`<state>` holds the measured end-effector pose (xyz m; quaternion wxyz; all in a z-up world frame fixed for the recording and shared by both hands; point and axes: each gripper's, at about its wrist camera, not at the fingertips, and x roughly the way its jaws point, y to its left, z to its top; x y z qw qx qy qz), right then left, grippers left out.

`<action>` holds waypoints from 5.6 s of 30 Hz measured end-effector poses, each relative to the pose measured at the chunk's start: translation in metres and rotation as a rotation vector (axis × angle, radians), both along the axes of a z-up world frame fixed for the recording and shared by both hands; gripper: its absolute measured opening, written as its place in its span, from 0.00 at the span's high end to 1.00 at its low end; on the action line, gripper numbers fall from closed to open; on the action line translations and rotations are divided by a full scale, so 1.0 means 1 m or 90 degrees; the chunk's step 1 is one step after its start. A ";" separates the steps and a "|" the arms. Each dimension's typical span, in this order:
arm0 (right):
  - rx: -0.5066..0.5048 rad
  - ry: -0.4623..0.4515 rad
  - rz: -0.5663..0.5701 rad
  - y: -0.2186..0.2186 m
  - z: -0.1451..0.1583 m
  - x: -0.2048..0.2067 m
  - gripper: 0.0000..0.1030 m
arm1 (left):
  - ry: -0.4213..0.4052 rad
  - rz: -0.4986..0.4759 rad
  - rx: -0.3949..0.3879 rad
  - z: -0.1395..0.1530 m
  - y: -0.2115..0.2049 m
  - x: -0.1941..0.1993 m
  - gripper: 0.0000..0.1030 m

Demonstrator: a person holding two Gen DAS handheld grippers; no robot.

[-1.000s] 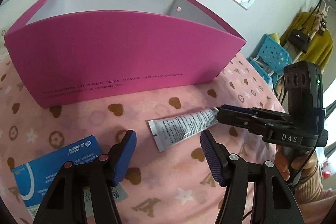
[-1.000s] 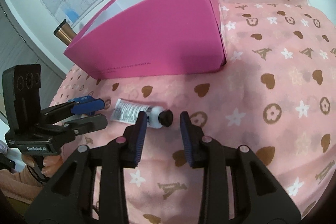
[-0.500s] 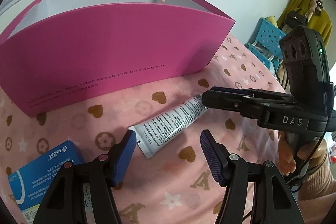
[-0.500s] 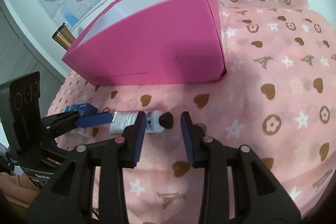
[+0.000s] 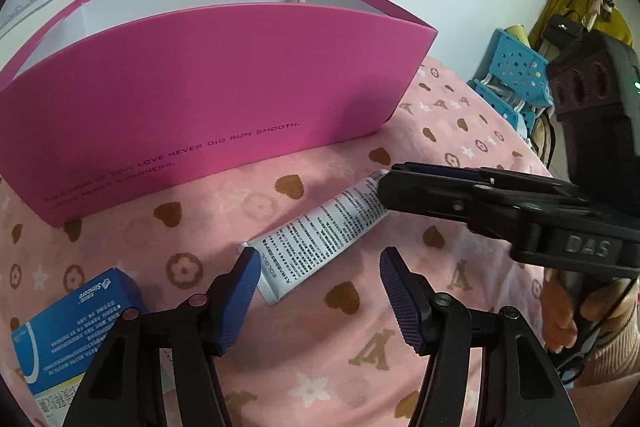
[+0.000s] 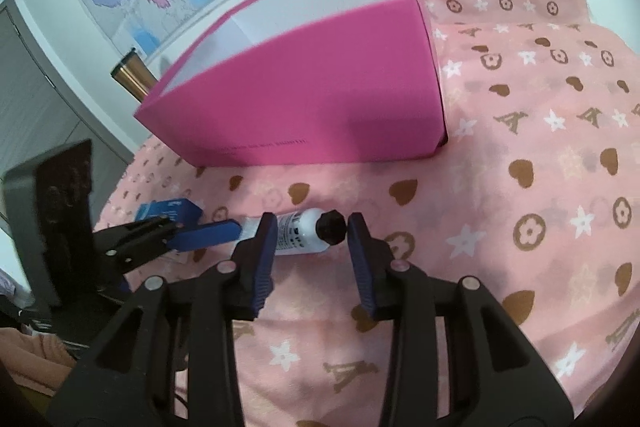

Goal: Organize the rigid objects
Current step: 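Lift the ointment tube upright off the bedspread with the right gripper, then carry the tube over the magenta box and open the right gripper, then move the right gripper to the blue-and-white medicine box and grasp it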

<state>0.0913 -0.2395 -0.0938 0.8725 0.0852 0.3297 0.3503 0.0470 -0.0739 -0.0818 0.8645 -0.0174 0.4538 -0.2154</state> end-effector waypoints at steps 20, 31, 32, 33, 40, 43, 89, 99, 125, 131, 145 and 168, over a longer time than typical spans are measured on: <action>0.054 0.049 0.010 -0.006 -0.010 0.025 0.59 | -0.015 0.023 0.010 0.000 0.012 0.002 0.67; 0.071 0.073 0.023 0.005 -0.014 0.043 0.56 | -0.020 0.018 0.010 -0.001 0.014 0.002 0.67; 0.072 0.072 0.026 0.007 -0.014 0.043 0.56 | -0.020 0.018 0.010 -0.001 0.014 0.001 0.67; 0.077 0.072 0.030 0.010 -0.014 0.043 0.56 | -0.020 0.019 0.011 -0.001 0.015 0.001 0.67; 0.116 0.079 0.029 0.007 -0.014 0.039 0.67 | -0.015 0.023 0.010 -0.001 0.015 0.002 0.62; 0.138 0.075 0.023 -0.002 -0.007 0.034 0.71 | -0.013 0.022 0.012 0.000 0.012 0.001 0.58; 0.293 -0.040 0.062 -0.022 0.118 0.037 0.75 | -0.103 -0.022 -0.055 0.097 0.014 0.046 0.59; 0.281 -0.018 0.043 -0.017 0.111 0.067 0.74 | -0.082 0.000 -0.018 0.090 0.014 0.081 0.59; 0.105 -0.062 -0.083 -0.020 0.097 0.060 0.55 | -0.164 0.044 -0.002 0.104 0.040 0.039 0.48; 0.107 -0.096 -0.054 -0.022 0.102 0.031 0.55 | -0.212 0.066 -0.037 0.119 0.076 0.001 0.37; 0.006 -0.069 0.158 0.069 0.053 -0.024 0.55 | -0.086 0.230 -0.030 0.049 0.171 -0.045 0.36; -0.043 0.027 0.216 0.152 0.002 -0.011 0.55 | 0.003 0.191 -0.086 0.003 0.173 -0.068 0.45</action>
